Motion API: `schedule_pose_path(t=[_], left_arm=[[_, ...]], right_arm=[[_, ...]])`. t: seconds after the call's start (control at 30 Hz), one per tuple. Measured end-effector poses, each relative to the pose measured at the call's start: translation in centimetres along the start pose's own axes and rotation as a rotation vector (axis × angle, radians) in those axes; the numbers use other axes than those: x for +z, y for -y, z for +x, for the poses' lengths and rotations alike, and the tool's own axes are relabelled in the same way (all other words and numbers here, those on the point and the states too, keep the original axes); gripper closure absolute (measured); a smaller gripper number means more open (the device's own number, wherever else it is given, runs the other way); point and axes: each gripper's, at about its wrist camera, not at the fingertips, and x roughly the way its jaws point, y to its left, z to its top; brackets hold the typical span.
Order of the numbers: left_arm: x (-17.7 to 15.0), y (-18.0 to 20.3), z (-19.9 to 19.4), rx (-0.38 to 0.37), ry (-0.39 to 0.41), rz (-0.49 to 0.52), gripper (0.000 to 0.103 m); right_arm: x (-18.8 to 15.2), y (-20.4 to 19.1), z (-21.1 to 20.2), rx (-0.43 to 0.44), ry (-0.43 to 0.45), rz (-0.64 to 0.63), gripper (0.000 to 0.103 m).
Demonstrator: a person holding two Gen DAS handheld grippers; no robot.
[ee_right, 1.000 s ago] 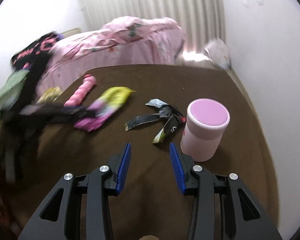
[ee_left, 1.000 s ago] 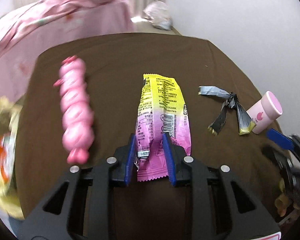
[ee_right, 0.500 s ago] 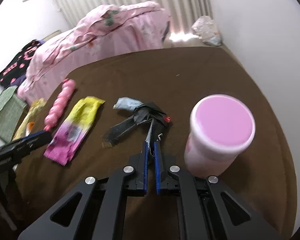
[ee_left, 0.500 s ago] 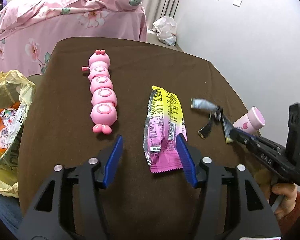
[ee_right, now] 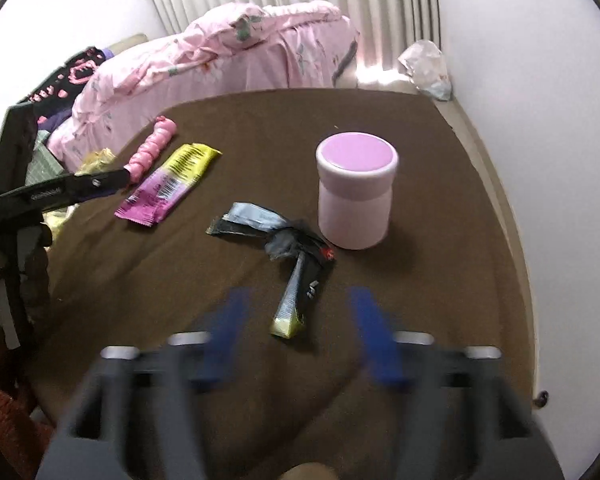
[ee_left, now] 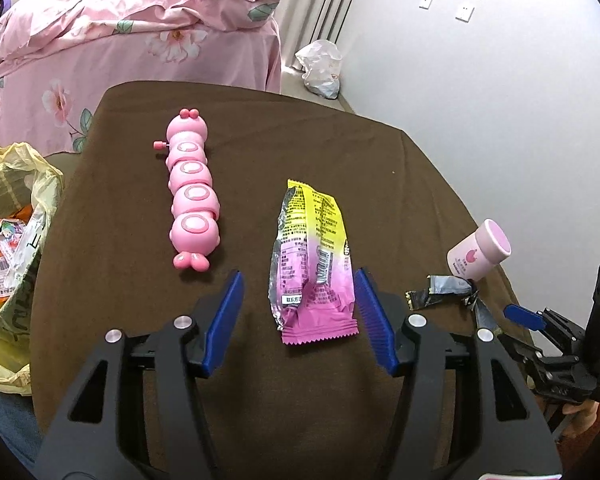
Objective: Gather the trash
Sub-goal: 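Grasp the pink-yellow wrapper with the left gripper while the right gripper grasps the black wrapper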
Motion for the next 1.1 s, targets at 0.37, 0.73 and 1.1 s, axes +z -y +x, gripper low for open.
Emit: schedule_pose_path(t=[0.37,0.73,1.1], left_arm=[[0.0,-1.0,-0.2,0.079,0.013,-0.038,0.041],[-0.5,-0.3,0.0,0.039,-0.018,-0.017,0.030],[-1.0,1.7,1.4,0.088,-0.069,0.046,0.022]], right_arm=[[2.9,-0.4,2.7,-0.148,0.036,0.040,0.042],[2.6,-1.0,3.2,-0.069,0.037,0.042,0.080],[0.5,-1.9,0.4,-0.036,0.086,-0.018,0.091]])
